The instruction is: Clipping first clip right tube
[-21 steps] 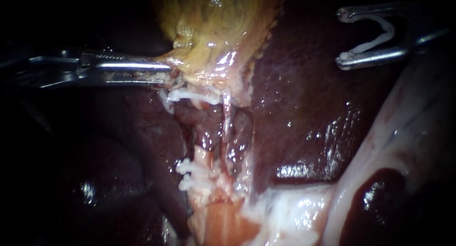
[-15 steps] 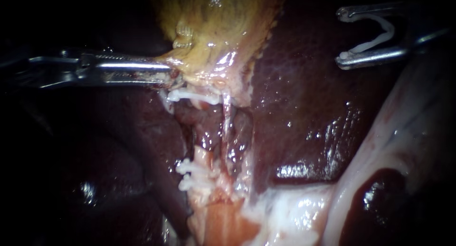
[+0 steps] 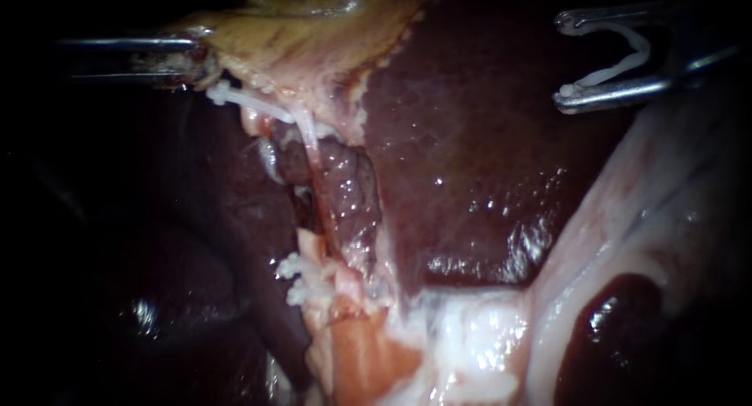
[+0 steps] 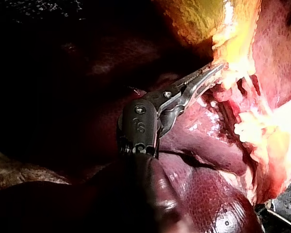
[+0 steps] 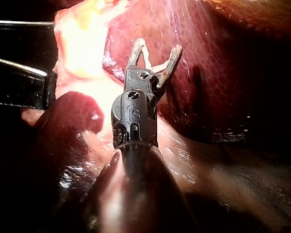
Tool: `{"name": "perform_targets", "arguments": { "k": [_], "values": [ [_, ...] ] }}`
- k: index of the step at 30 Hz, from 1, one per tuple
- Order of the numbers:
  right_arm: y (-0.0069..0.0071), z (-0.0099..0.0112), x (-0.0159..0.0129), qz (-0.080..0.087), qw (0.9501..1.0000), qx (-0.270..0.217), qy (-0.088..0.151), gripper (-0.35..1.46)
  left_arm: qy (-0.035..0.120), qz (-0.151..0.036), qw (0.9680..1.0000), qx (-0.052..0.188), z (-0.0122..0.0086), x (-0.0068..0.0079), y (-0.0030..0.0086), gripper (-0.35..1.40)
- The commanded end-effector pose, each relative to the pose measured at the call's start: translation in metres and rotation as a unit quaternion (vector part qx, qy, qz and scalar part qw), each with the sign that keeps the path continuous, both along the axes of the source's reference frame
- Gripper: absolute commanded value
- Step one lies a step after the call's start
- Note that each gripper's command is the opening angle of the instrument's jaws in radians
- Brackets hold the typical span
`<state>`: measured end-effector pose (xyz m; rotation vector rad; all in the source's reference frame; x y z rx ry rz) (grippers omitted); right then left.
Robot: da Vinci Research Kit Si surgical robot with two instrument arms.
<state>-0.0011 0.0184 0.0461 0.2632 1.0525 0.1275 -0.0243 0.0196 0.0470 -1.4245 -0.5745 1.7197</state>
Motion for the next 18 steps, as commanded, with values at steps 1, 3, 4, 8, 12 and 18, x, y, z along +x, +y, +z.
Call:
{"name": "perform_targets", "arguments": {
  "k": [1,3,4,8,12,18],
  "values": [
    [-0.0005,0.0001,0.0003,-0.006,1.0000,0.003,0.004,0.50,0.000,0.000,1.0000,-0.001,0.0000,-0.0001,0.0000,-0.35],
    [-0.0017,0.0001,0.0013,-0.015,0.9998,0.006,0.011,0.50,0.000,-0.001,1.0000,-0.001,0.0001,-0.0002,-0.0001,-0.35],
    [-0.0022,0.0001,0.0018,-0.020,0.9997,0.008,0.013,0.50,0.000,-0.001,1.0000,-0.001,0.0002,-0.0002,-0.0001,-0.35],
    [-0.0045,0.0003,0.0051,-0.027,0.9989,0.033,0.020,0.50,0.001,-0.002,1.0000,-0.002,0.0003,-0.0006,-0.0002,-0.35],
    [-0.0074,0.0008,0.0088,-0.036,0.9973,0.059,0.026,0.50,0.002,-0.003,1.0000,-0.002,0.0005,-0.0010,-0.0003,-0.35],
    [-0.0120,0.0034,0.0146,-0.048,0.9930,0.104,0.026,0.50,0.002,-0.003,1.0000,-0.002,0.0005,-0.0012,-0.0002,-0.35]
  ]
}}
